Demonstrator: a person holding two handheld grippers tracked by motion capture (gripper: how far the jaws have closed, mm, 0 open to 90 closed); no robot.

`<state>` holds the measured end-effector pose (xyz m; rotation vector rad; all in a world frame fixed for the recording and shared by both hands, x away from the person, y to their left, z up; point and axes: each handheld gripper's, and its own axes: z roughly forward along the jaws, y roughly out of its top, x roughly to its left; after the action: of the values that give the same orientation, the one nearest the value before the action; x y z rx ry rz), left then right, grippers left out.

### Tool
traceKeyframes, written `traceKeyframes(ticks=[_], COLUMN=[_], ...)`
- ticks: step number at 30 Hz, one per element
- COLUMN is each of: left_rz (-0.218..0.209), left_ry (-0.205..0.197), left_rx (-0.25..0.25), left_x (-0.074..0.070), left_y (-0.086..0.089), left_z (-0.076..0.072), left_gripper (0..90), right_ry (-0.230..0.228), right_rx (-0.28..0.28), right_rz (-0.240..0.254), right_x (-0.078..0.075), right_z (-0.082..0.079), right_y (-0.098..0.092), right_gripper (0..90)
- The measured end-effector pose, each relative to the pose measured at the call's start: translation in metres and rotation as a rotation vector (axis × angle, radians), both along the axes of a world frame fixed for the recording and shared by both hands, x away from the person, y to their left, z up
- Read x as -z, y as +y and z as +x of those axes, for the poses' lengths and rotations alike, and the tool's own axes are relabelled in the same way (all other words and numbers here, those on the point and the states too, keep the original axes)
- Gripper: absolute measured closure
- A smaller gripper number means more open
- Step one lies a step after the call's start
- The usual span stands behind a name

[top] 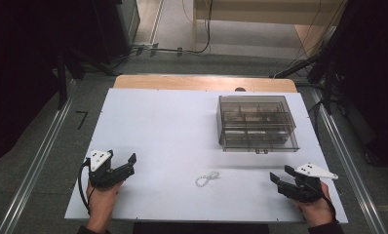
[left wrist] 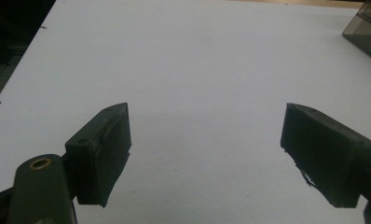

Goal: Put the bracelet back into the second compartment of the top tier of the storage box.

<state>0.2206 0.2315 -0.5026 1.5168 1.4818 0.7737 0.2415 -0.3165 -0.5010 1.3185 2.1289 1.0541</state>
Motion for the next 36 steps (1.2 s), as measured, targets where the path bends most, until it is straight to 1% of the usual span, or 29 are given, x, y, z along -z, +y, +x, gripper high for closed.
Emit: traceKeyframes(ticks=[8, 22, 27, 36], left_rz=[-0.001, 0.000, -0.003, -0.004], left_ry=[0.003, 0.006, 0.005, 0.004], left_rx=[-0.001, -0.002, -0.002, -0.004], left_x=[0.000, 0.001, 0.000, 0.000], left_y=[0.000, 0.000, -0.001, -0.001], left_z=[0.000, 0.001, 0.001, 0.001], left_gripper=[16.4, 16.4, 15.6, 15.6], right_ry=[-0.003, -0.002, -0.001, 0.006], right_rx=[-0.004, -0.030, -0.060, -0.092], right_rz=[-0.002, -0.013, -0.022, -0.027], right_x=[0.000, 0.000, 0.000, 0.002], right_z=[0.001, 0.004, 0.004, 0.006], right_y=[0.002, 0.012, 0.023, 0.036], right_gripper=[32.9, 32.5, 32.4, 32.0])
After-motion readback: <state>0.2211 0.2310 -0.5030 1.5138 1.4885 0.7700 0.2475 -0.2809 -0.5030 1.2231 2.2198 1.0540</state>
